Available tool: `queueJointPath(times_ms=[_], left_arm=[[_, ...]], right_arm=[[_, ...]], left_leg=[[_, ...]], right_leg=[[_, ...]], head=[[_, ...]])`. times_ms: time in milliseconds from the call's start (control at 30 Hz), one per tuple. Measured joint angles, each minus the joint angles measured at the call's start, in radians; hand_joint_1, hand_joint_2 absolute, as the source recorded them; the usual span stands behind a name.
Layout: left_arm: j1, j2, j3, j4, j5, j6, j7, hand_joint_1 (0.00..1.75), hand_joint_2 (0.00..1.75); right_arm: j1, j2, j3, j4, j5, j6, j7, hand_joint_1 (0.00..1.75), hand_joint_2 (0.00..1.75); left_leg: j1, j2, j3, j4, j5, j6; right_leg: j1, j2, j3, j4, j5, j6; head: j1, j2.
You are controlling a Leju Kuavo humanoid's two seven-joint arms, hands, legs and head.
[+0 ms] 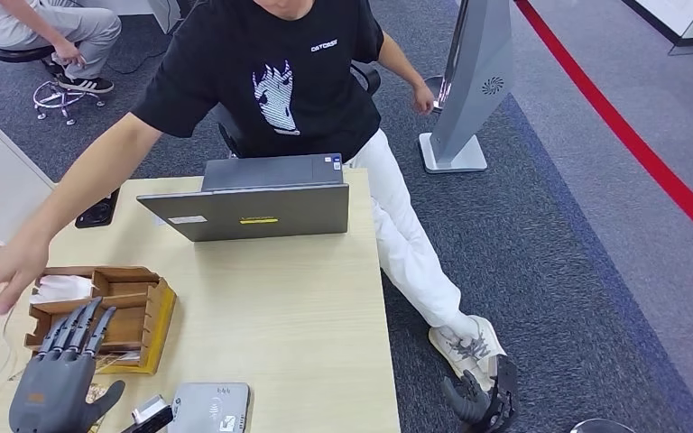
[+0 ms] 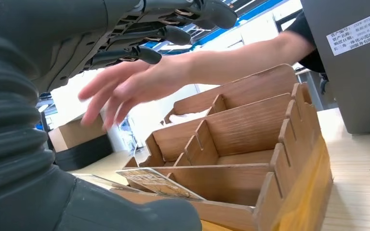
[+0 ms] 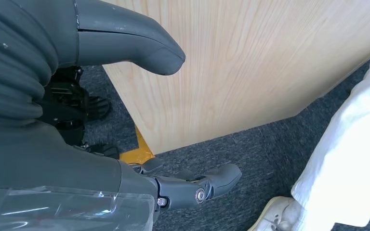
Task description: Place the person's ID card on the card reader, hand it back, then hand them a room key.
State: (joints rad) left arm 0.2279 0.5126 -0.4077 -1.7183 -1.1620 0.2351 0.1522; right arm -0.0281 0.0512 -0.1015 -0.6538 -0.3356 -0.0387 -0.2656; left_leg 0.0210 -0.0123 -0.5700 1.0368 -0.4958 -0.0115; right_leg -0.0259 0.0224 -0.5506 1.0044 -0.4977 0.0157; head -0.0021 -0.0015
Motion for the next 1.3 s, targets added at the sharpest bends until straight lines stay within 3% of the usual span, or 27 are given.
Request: queueJointPath(times_ms=[367, 700, 1267, 1300], left_arm=[[0.021, -0.017, 0.107, 0.042, -0.004, 0.048, -0.016, 0.0, 1.75], [0.02, -0.039, 0.168, 0.087, -0.02, 0.036, -0.05, 0.0, 1.75], [-0.049, -0.1, 0.164, 0.22, -0.044, 0.011, -0.103, 0.0, 1.75], [-0.051, -0.102, 0.162, 0.222, -0.044, 0.012, -0.104, 0.44, 1.75]], right_arm=[[0.012, 0.001, 0.001, 0.0, 0.011, 0.001, -0.008, 0.0, 1.75], [0.013, 0.001, 0.006, 0.0, 0.012, 0.001, -0.008, 0.0, 1.75], [0.006, 0.001, 0.038, 0.0, -0.001, 0.0, -0.005, 0.0, 1.75], [0.006, 0.001, 0.039, 0.0, -0.003, 0.0, -0.005, 0.0, 1.75]], left_leg=[[0.0, 0.0, 0.0, 0.0, 0.0, 0.0], [0.0, 0.0, 0.0, 0.0, 0.0, 0.0], [0.0, 0.0, 0.0, 0.0, 0.0, 0.0], [0.0, 0.0, 0.0, 0.0, 0.0, 0.0]], right_leg=[[0.0, 0.0, 0.0, 0.0, 0.0, 0.0], [0.0, 0.0, 0.0, 0.0, 0.0, 0.0], [0.0, 0.0, 0.0, 0.0, 0.0, 0.0], [0.0, 0.0, 0.0, 0.0, 0.0, 0.0]], head=[[0.0, 0.0], [0.0, 0.0], [0.0, 0.0], [0.0, 0.0]])
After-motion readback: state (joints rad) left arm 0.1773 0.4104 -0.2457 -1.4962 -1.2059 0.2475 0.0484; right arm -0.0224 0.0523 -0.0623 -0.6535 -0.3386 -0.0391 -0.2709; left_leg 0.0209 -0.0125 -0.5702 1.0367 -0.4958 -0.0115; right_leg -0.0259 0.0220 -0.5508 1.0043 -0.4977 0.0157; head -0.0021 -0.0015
